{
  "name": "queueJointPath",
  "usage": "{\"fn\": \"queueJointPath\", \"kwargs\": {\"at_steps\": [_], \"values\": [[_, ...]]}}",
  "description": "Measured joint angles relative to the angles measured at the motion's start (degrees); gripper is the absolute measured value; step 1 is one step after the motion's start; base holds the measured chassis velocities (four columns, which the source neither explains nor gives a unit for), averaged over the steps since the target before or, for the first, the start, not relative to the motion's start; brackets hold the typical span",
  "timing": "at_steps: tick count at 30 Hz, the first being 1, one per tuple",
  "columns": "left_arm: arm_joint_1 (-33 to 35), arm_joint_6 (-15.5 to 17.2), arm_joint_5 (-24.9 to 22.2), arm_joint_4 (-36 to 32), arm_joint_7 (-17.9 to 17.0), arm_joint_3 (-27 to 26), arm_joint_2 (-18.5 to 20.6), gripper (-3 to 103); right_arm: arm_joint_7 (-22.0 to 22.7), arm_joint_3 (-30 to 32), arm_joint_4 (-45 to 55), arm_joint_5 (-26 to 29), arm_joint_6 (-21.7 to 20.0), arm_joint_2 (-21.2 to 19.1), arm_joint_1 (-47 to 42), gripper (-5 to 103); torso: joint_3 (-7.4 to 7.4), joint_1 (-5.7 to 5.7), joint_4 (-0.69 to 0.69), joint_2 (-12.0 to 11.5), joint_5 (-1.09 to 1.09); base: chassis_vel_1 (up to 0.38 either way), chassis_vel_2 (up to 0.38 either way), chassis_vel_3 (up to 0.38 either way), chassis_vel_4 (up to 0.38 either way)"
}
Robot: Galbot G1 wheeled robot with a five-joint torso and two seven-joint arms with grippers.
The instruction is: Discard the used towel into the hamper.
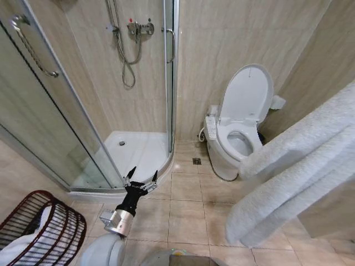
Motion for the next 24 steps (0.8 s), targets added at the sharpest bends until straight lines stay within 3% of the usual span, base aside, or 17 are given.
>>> {"fn": "queueJointPath", "kwargs": {"at_steps": [24], "values": [[0.0, 0.0, 0.0, 0.0, 0.0, 0.0, 0.0, 100, 0.0, -2.5, -0.1, -1.0, -0.2, -0.3, 1.5, 5, 3.36, 2.31, 0.00, 5.7, -0.01, 0.000, 0.000, 0.000, 0.000]]}}
